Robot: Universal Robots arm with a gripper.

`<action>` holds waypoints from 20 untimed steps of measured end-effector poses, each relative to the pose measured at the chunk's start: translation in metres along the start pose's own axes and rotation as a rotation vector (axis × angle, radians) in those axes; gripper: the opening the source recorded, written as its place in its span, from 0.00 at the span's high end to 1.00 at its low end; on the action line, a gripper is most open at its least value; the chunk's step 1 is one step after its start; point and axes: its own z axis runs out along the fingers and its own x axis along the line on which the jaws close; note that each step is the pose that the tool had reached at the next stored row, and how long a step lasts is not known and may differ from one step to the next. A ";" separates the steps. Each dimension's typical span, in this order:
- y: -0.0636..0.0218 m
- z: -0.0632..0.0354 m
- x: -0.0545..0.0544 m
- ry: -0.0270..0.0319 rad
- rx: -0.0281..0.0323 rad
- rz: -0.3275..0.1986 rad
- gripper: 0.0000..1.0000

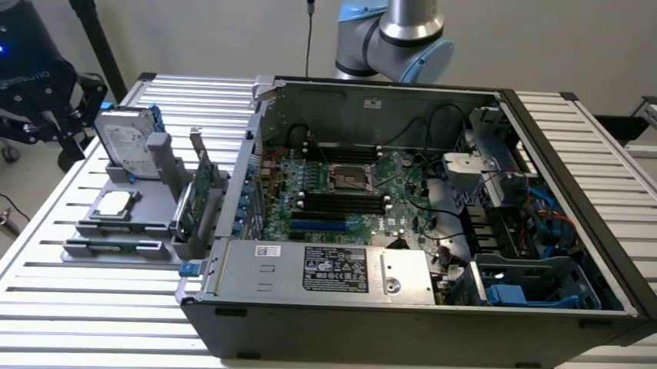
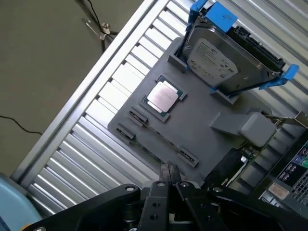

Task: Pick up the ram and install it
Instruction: 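Pick up the ram and move it above insertion slot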

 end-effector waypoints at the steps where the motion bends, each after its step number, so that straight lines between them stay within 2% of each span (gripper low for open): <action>1: 0.0000 0.0003 0.000 0.0009 0.0002 -0.017 0.89; 20: -0.0002 0.0055 0.000 0.0190 0.0028 -0.363 0.89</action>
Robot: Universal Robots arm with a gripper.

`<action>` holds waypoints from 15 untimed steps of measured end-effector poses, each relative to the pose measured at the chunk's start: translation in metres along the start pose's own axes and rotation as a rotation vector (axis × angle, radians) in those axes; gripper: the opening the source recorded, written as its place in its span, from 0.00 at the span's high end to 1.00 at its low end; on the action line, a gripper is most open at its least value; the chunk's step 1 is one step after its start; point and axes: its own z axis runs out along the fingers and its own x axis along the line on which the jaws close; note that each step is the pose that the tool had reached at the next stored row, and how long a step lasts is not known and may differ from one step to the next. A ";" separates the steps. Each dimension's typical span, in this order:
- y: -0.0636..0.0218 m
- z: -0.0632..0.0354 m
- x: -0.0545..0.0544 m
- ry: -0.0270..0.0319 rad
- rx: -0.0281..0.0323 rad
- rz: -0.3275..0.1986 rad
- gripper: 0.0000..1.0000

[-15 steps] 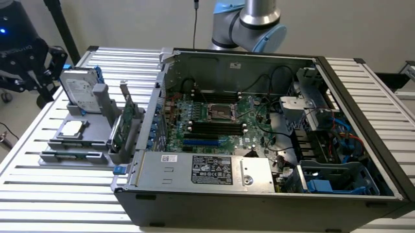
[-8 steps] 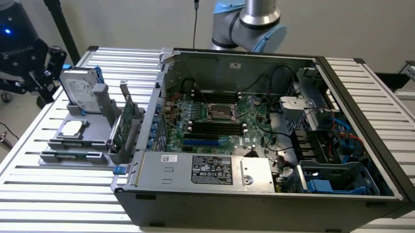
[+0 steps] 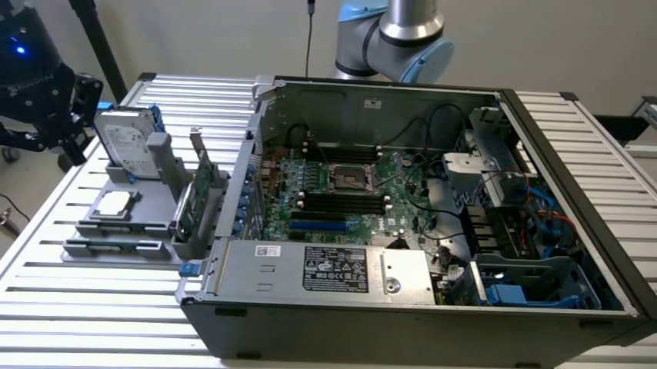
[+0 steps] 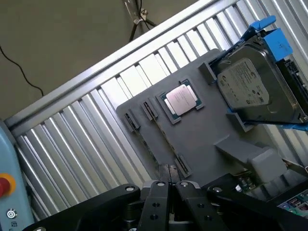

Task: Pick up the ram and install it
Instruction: 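Pick up the ram and move it above insertion slot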

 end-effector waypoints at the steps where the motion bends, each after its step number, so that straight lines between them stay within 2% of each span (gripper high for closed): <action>1: 0.0000 0.0003 0.000 0.0009 0.0002 -0.018 0.89; 15: -0.0004 0.0074 0.000 0.0138 0.0020 -0.265 0.89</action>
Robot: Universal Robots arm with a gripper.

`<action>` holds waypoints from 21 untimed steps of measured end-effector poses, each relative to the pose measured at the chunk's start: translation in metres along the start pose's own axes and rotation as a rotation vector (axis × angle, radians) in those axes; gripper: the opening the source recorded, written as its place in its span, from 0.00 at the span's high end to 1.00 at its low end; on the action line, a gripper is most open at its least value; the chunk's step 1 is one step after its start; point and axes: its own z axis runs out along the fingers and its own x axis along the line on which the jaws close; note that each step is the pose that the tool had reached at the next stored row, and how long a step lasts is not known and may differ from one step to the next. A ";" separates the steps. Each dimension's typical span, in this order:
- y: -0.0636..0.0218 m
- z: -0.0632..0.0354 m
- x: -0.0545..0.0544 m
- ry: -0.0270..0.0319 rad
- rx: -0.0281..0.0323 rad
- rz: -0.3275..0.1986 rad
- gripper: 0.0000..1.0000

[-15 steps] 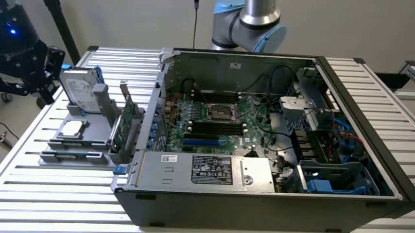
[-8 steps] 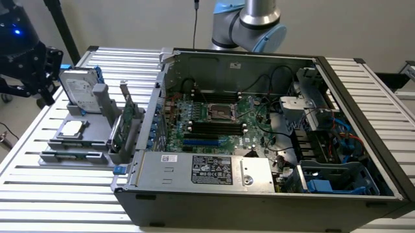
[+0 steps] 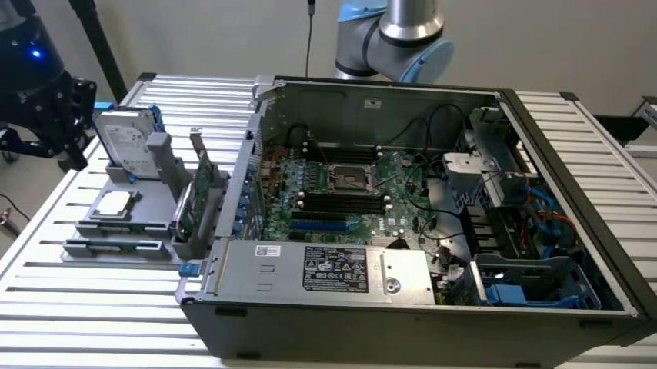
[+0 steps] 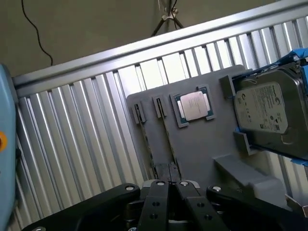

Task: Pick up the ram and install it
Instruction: 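Pick up the ram and move it above insertion slot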

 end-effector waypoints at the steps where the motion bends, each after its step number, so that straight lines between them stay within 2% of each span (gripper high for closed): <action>1: 0.0000 0.0008 0.000 0.0007 0.0000 -0.012 0.89; 13: -0.0014 0.0105 0.003 0.0081 0.0011 -0.152 0.89; 16: -0.0017 0.0120 0.004 0.0082 0.0086 -0.182 0.89; 18: -0.0020 0.0129 0.005 0.0072 0.0189 -0.201 0.89; 19: -0.0021 0.0136 0.005 0.0071 0.0222 -0.211 0.89; 21: -0.0022 0.0157 0.005 0.0072 0.0234 -0.233 0.89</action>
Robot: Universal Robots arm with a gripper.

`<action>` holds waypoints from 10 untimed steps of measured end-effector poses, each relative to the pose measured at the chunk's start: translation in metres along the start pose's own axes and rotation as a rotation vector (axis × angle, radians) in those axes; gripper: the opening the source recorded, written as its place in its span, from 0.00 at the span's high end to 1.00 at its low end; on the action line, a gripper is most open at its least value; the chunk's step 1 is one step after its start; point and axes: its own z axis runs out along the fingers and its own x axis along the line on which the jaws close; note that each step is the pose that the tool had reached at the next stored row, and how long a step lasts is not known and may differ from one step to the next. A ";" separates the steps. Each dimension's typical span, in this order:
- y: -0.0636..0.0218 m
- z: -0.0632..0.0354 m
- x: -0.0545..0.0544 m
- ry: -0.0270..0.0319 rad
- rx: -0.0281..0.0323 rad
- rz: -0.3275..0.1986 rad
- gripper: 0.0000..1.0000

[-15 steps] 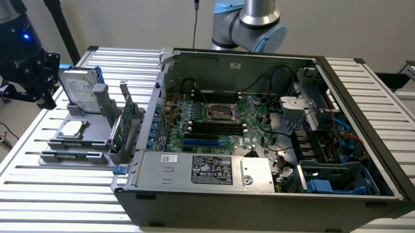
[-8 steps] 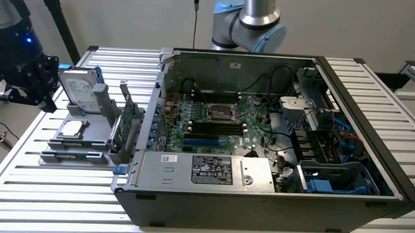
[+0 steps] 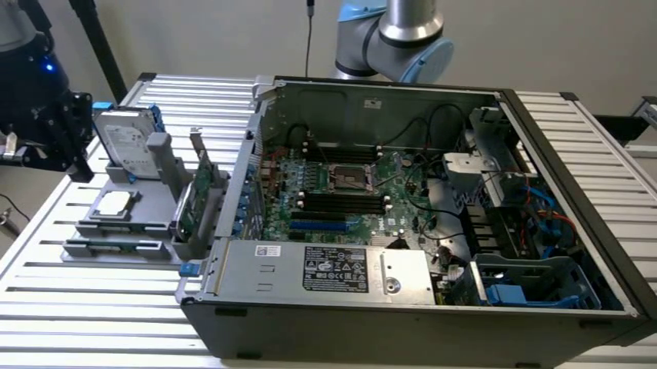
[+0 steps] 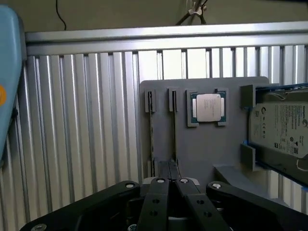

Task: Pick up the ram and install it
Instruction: 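Pick up the ram and move it above insertion slot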

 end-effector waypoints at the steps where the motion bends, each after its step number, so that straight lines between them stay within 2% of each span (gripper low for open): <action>1: 0.0000 0.0013 0.000 -0.0002 -0.0001 -0.011 0.89; 7: -0.0003 0.0113 0.003 -0.0040 0.0002 -0.068 0.88; 8: -0.0004 0.0131 0.003 -0.0044 0.0002 -0.074 0.83; 9: -0.0004 0.0149 0.004 -0.0045 0.0001 -0.079 0.83; 10: -0.0004 0.0167 0.004 -0.0046 0.0001 -0.083 0.76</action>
